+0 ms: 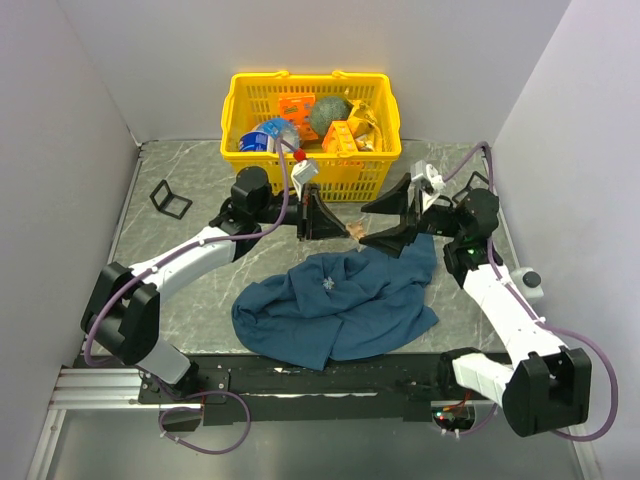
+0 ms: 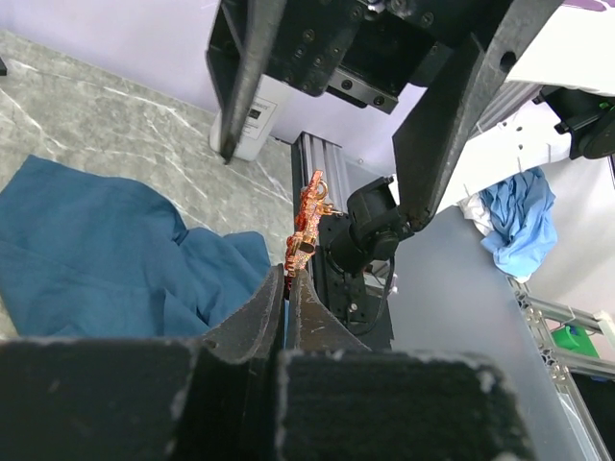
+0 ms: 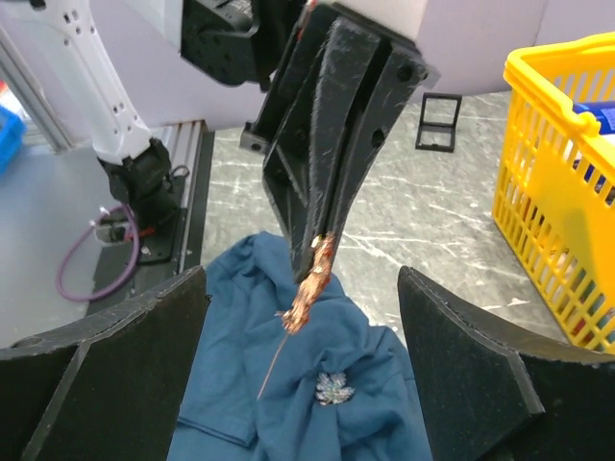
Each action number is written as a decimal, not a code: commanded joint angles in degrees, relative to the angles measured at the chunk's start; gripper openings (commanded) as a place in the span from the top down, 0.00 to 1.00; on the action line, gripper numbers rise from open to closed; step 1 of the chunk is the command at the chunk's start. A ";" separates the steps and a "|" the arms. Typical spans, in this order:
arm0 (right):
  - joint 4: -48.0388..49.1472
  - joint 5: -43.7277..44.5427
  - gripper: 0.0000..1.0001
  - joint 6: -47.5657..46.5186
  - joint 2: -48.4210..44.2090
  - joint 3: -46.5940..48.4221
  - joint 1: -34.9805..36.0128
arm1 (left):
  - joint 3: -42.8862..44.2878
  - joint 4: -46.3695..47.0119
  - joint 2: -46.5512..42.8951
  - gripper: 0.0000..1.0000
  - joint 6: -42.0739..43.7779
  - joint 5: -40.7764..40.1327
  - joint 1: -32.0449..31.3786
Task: Remove the brooch from the garment
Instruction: Close the brooch.
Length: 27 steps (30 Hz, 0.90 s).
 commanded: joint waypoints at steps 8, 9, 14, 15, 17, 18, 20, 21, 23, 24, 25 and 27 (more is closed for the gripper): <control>-15.79 15.81 0.20 -12.86 -3.33 5.09 -2.26 | -0.30 0.29 -2.21 0.99 1.21 -0.28 -0.74; -17.30 16.25 0.20 -13.40 -3.59 5.00 -2.18 | -0.21 0.37 -2.12 0.99 1.03 -0.20 -0.74; -29.76 18.62 0.22 -24.47 -4.56 6.23 -2.09 | -0.30 0.55 -1.94 0.99 0.77 -0.20 -0.74; -30.58 18.89 0.23 -25.61 -4.91 6.14 -2.09 | -0.30 0.64 -1.77 0.99 0.68 -0.28 -0.74; -34.00 18.90 0.24 -29.57 -5.44 5.79 -2.09 | -0.30 1.08 -1.68 0.99 0.07 -0.02 -0.74; -35.67 17.85 0.24 -30.27 -5.96 5.27 -2.09 | -0.30 1.51 -1.59 0.99 -0.19 -0.02 -0.74; -36.65 16.70 0.25 -31.77 -6.67 4.83 -2.00 | -0.21 1.61 -1.42 0.99 -0.28 0.07 -0.74; -37.09 15.83 0.25 -31.78 -7.37 4.56 -2.00 | -0.30 1.61 -1.42 0.99 -0.29 -0.02 -0.83; -38.05 14.51 0.25 -32.13 -7.90 4.82 -2.00 | -0.56 1.69 -1.59 0.99 -0.29 -0.11 -0.83; -39.36 13.02 0.25 -32.30 -8.08 5.61 -2.00 | -0.56 1.78 -1.77 0.99 -0.20 -0.11 -0.83; -40.33 12.14 0.25 -32.56 -8.25 6.05 -2.00 | -0.56 1.61 -1.77 0.99 -0.20 -0.11 -0.83; -41.92 10.38 0.26 -33.00 -8.34 7.54 -1.74 | -0.47 1.34 -1.86 0.99 0.07 -0.20 -0.83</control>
